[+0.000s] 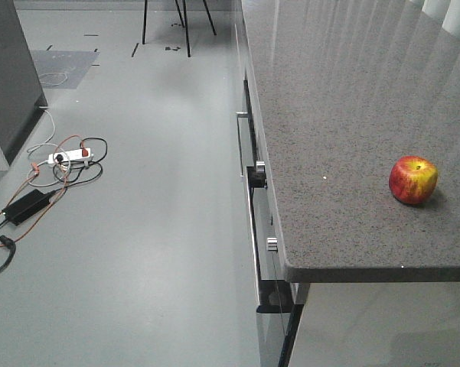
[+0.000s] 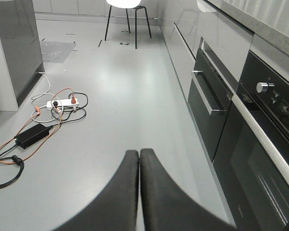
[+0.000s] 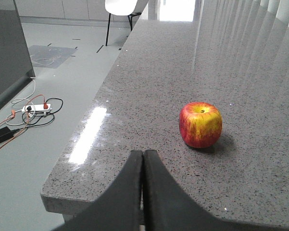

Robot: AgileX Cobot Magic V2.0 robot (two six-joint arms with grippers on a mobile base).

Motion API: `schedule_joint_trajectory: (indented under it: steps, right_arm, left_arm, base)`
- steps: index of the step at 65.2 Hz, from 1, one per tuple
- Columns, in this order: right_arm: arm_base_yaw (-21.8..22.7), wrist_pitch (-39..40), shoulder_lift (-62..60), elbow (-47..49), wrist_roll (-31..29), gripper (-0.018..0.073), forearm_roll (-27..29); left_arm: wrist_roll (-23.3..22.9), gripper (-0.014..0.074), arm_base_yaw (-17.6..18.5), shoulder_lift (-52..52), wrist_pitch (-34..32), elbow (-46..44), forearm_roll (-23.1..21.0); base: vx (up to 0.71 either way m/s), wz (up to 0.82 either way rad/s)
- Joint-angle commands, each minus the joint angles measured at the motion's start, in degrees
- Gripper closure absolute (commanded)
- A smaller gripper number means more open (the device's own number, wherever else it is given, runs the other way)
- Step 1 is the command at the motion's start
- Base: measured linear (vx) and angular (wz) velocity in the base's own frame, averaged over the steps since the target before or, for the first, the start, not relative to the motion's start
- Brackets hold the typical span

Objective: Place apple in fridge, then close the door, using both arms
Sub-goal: 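Raise the right gripper above the countertop toward the red-yellow apple, then move the open right gripper over the apple and lower it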

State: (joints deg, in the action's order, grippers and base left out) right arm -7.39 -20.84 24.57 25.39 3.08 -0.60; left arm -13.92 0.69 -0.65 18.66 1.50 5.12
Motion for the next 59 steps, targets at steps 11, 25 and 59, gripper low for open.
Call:
schedule_joint_trajectory:
  steps: [11, 25, 59]
  right_arm:
    - [-0.20, 3.46, 0.70, 1.88, -0.02, 0.0531, -2.33]
    - [-0.20, 0.46, 0.83, 1.94, 0.17, 0.0372, -3.90]
    - [-0.20, -1.02, 1.02, 1.99, 0.24, -0.0137, -9.25]
  left_arm:
    - [-0.35, 0.0601, 0.05, -0.81, -4.20, 1.15, -0.18]
    - [-0.35, 0.0601, 0.05, -0.81, -4.20, 1.15, -0.18]
    - [-0.35, 0.0601, 0.05, -0.81, -4.20, 1.15, -0.18]
  base:
    - [0.00, 0.00]
    - [0.00, 0.00]
    - [0.00, 0.00]
